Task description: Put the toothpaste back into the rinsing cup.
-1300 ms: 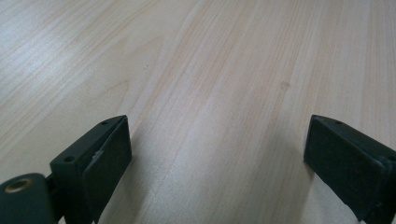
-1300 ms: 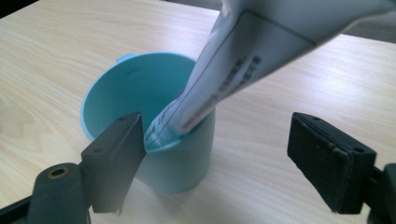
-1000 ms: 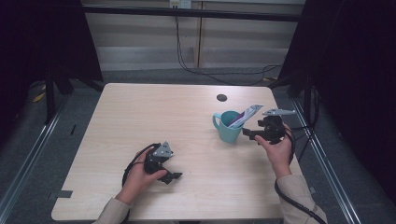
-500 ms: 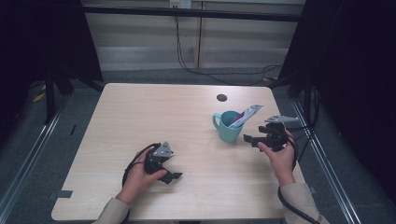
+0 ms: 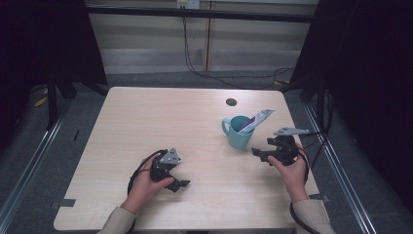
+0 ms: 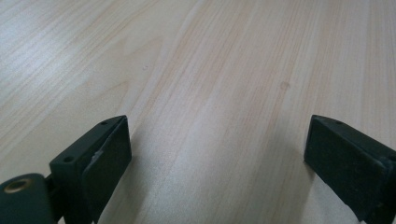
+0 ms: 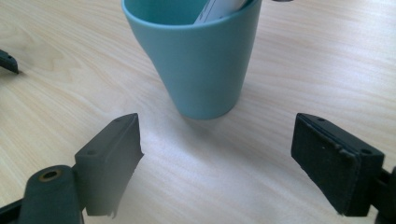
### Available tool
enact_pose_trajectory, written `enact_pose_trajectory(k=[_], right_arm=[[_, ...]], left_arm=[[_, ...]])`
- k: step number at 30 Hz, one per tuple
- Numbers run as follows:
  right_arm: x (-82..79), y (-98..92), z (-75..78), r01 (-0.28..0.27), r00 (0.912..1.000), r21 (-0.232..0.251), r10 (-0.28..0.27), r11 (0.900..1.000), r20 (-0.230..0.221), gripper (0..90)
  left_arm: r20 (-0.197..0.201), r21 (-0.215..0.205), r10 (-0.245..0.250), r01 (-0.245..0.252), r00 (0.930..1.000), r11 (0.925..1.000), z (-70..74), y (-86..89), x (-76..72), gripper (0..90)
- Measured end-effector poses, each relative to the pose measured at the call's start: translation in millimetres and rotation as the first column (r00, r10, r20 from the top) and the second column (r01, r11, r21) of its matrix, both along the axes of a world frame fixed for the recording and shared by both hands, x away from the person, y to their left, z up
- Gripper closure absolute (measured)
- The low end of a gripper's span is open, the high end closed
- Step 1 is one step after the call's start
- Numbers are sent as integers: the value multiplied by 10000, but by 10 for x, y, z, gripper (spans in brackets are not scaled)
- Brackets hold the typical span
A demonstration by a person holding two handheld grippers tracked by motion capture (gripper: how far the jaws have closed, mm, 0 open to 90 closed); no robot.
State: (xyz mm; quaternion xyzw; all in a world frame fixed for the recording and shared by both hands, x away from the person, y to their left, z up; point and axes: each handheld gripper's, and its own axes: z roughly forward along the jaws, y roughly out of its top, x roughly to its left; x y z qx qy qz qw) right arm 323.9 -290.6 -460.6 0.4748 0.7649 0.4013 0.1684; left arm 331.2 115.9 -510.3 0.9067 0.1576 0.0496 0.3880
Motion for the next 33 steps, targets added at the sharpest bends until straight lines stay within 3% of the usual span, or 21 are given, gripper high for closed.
enact_pose_trajectory(k=[18,21,33], right_arm=[[-209,3,-168,-324,9994,-210,322,9993,-105,151],[-252,0,-192,-380,9992,-463,376,9982,-112,151],[-425,-55,-316,-533,9983,-739,515,9958,-256,151]], left_arm=[[3,-1,4,-4,10000,10000,0,0,0,72],[2,-3,2,-2,10000,10000,0,0,0,72],[5,1,2,-2,10000,10000,0,0,0,72]])
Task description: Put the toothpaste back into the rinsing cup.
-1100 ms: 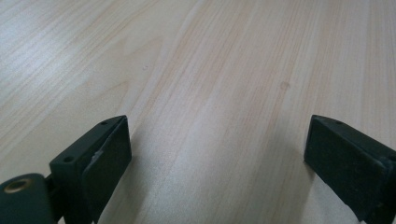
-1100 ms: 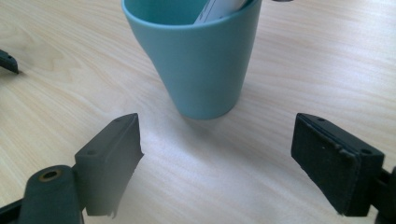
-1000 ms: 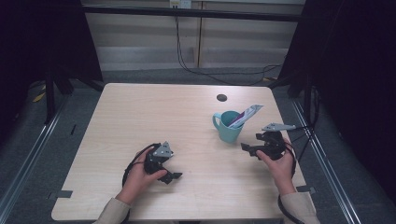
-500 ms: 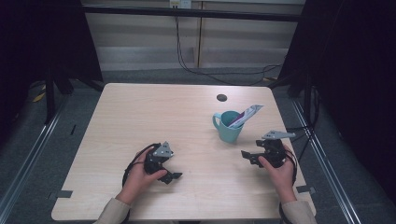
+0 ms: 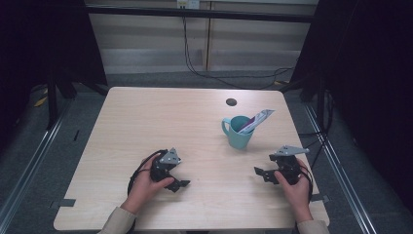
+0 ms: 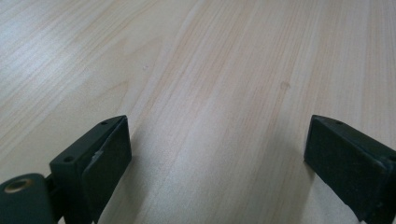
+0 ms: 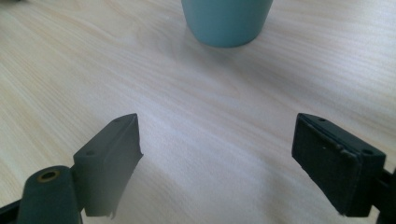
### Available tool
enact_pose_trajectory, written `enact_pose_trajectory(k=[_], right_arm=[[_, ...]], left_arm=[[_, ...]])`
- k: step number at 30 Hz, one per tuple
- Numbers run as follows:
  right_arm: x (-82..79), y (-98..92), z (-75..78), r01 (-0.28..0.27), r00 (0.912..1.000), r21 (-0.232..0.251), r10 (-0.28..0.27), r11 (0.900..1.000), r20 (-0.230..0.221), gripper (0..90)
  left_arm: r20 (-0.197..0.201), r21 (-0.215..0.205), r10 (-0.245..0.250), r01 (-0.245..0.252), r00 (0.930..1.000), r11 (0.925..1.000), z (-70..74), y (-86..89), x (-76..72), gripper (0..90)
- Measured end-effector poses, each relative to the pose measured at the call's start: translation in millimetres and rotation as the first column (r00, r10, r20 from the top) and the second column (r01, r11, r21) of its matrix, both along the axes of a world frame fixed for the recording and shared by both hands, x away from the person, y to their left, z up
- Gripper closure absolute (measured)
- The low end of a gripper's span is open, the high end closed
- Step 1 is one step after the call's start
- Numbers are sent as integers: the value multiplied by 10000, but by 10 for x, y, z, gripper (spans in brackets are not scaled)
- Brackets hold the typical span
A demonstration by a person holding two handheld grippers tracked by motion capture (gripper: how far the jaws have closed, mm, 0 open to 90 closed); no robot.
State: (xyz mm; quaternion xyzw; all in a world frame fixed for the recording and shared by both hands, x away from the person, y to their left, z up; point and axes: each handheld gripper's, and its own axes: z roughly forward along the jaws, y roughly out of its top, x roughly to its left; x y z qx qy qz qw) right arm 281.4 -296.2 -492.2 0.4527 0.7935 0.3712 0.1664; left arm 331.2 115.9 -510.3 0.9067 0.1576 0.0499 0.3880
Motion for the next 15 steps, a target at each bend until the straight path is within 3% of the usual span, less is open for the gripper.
enact_pose_trajectory(k=[11,15], right_arm=[[-77,-3,-78,-129,9998,-354,124,9993,-138,150],[-84,27,-114,-307,9994,-767,295,9966,-157,150]], left_arm=[[-3,-3,0,0,10000,10000,0,0,0,72],[-5,-1,1,-1,10000,10000,0,0,0,72]])
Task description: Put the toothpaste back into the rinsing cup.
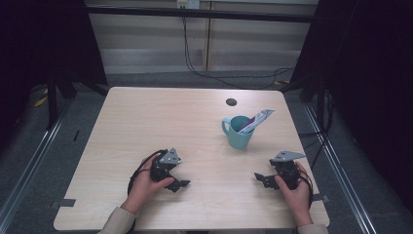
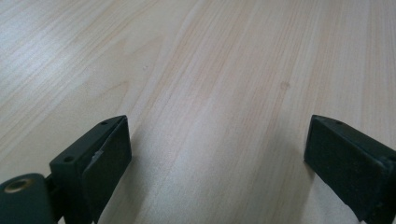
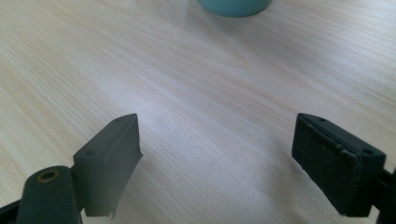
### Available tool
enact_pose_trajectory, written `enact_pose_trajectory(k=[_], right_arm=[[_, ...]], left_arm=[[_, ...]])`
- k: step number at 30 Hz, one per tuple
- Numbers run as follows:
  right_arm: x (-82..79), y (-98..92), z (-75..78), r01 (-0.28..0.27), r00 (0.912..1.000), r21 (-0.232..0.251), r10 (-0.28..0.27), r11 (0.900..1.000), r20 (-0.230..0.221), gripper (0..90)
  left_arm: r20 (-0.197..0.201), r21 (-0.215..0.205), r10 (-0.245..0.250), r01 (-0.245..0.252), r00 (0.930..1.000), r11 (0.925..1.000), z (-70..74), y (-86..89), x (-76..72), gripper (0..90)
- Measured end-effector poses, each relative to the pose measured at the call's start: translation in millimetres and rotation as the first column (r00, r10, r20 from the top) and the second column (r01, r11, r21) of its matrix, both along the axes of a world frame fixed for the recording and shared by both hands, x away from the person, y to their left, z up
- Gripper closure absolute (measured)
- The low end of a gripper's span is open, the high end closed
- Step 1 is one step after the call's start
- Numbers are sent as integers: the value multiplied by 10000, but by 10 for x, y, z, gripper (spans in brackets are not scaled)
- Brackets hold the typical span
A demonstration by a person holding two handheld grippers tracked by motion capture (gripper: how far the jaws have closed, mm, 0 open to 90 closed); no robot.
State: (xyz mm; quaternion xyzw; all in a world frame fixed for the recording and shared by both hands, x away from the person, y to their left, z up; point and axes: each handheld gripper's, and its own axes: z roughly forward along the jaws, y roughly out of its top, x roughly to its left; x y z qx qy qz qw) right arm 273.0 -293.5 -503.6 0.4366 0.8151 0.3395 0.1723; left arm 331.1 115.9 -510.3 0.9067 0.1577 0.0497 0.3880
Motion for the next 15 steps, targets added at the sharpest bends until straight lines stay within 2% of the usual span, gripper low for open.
enact_pose_trajectory(k=[3,15], right_arm=[[-2,16,-21,-85,9999,-193,83,9998,-96,145],[-3,-9,-54,-160,9999,18,160,9999,53,135]], left_arm=[[2,-3,1,-1,10000,10000,0,0,0,72],[1,-15,51,-51,10000,10000,-1,-1,-3,72]])
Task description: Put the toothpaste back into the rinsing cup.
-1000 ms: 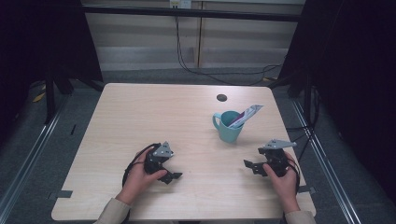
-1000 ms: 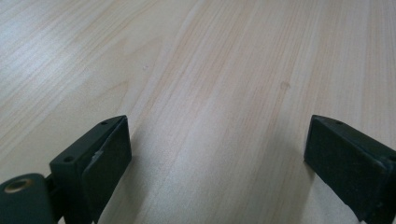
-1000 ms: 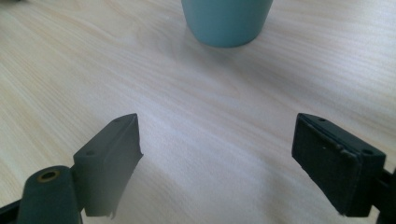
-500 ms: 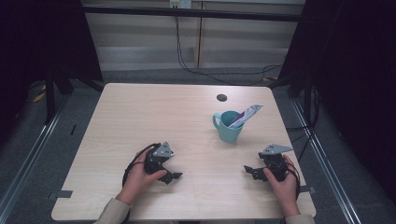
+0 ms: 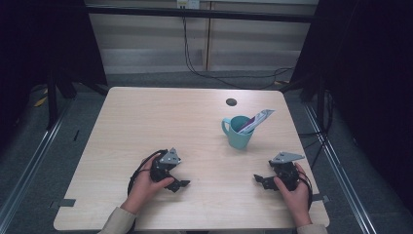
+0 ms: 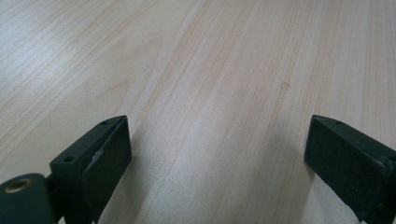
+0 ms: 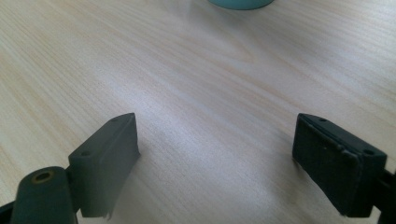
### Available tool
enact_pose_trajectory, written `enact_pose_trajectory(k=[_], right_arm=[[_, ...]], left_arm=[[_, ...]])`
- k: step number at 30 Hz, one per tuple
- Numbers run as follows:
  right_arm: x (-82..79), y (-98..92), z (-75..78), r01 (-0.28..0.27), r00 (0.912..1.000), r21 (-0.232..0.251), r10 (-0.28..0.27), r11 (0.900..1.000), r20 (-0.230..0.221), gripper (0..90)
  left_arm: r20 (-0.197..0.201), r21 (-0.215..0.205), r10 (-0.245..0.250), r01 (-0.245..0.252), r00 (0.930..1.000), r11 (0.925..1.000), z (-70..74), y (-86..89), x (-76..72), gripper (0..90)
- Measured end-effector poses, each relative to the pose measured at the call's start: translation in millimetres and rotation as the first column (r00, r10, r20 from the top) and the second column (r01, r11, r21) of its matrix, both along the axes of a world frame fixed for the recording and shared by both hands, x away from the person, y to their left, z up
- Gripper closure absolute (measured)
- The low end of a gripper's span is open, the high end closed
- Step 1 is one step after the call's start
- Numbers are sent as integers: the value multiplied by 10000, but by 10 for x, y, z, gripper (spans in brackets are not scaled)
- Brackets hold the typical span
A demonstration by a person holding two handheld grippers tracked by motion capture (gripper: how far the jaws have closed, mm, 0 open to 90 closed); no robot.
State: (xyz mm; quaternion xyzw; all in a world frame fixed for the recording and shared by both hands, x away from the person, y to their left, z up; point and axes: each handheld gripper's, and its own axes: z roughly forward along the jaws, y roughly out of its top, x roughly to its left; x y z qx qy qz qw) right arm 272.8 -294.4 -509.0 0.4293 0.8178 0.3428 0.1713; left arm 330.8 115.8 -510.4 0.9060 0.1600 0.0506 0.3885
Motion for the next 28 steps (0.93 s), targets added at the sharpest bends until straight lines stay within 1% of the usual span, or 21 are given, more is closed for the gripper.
enact_pose_trajectory(k=[2,4,12,25,28], right_arm=[[4,-7,-19,12,10000,118,-13,9999,90,120],[15,-12,-22,-45,10000,136,44,9999,57,117],[17,-13,-24,-53,10000,142,52,9999,62,116],[17,-14,-23,-45,10000,150,44,9999,57,117],[15,-13,-22,-14,10000,162,14,9999,23,118]], left_arm=[[-1,0,-3,3,10000,10000,0,0,0,72],[-6,-6,9,-9,10000,10000,0,0,-1,72],[40,9,-30,30,10000,10000,0,1,0,73],[8,5,13,-13,10000,10000,0,0,-1,72],[49,101,14,-15,10000,9999,2,-2,5,66]])
